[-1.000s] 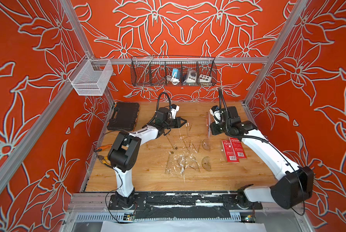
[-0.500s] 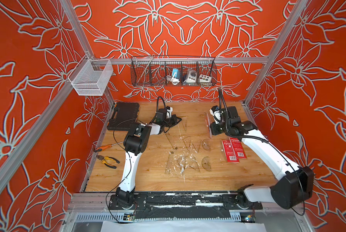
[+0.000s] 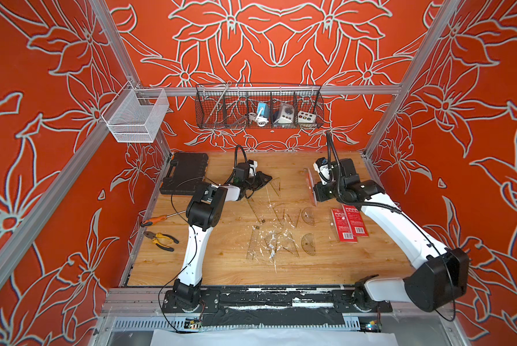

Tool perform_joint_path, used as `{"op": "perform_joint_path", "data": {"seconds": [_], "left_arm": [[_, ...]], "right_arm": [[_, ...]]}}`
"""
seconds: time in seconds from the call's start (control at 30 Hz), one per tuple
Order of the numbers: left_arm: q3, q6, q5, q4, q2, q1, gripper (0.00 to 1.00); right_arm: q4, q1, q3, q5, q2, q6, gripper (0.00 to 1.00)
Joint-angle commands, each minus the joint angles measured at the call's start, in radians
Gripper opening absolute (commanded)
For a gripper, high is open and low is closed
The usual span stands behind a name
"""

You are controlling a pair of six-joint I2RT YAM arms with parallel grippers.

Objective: Open the ruler set and take out the ruler
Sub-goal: Place the ruler at the center of the board.

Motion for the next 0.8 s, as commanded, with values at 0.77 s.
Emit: {"op": "perform_joint_path", "data": {"seconds": [0.77], "left_arm": [[-0.462,0.153,-0.187,0.022,-0.667,-0.231,0.00]], "right_arm": [[0.195,-0.006,-0.005,-0.232,0.120,0.121,0.00]]}}
